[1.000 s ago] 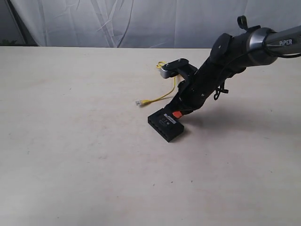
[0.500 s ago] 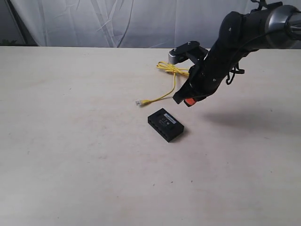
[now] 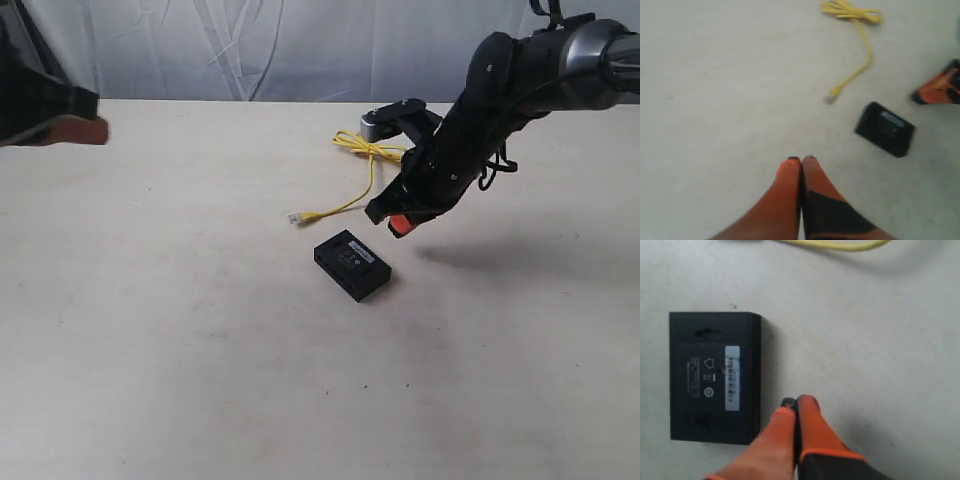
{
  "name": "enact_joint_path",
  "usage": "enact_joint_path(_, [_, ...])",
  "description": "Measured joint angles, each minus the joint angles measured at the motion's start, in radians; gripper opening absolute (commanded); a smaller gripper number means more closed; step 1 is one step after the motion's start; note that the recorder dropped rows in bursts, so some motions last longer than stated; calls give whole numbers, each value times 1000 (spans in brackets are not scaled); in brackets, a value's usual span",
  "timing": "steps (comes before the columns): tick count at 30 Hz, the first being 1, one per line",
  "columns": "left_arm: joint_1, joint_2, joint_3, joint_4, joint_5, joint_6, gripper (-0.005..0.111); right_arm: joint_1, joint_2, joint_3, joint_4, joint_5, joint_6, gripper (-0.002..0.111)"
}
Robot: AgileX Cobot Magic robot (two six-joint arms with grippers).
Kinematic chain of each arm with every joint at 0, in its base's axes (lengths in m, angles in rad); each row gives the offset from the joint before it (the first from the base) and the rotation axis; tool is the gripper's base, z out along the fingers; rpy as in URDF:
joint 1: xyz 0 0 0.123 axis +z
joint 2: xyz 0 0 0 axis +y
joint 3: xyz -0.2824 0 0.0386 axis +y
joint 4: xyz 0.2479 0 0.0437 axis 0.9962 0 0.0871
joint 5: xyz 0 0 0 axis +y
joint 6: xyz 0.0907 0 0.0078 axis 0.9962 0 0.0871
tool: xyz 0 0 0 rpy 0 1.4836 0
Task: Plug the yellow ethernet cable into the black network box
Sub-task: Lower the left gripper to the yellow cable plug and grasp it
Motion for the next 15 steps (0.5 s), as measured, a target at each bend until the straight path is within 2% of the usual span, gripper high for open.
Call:
enact_joint_path(1, [-25, 102, -52, -127, 34, 144, 0, -48, 11, 0, 78, 35, -58, -1])
enact_joint_path(3, [-67, 205, -128, -166, 38, 218, 0, -110, 17, 0, 215, 83, -125, -1])
enact_joint_path(4, [-96, 277, -179, -164, 38, 232, 6, -135, 17, -2, 272, 104, -165, -1])
enact_joint_path(6, [-161, 435, -330, -150, 44, 212, 21, -144, 18, -2, 328, 112, -211, -1])
enact_joint_path(7, [-171, 475, -370, -145, 58, 205, 28, -144, 19, -2, 334, 112, -218, -1])
enact_joint_path(10, [-203, 635, -539, -132, 140, 190, 59, -140, 28, -2, 341, 115, -224, -1])
enact_joint_path(12, [-227, 725, -645, -115, 178, 185, 64, -145, 28, -2, 339, 115, -226, -1])
enact_joint_path(15, [-263, 801, -753, -39, 226, 195, 62, -149, 28, -2, 337, 113, -228, -1])
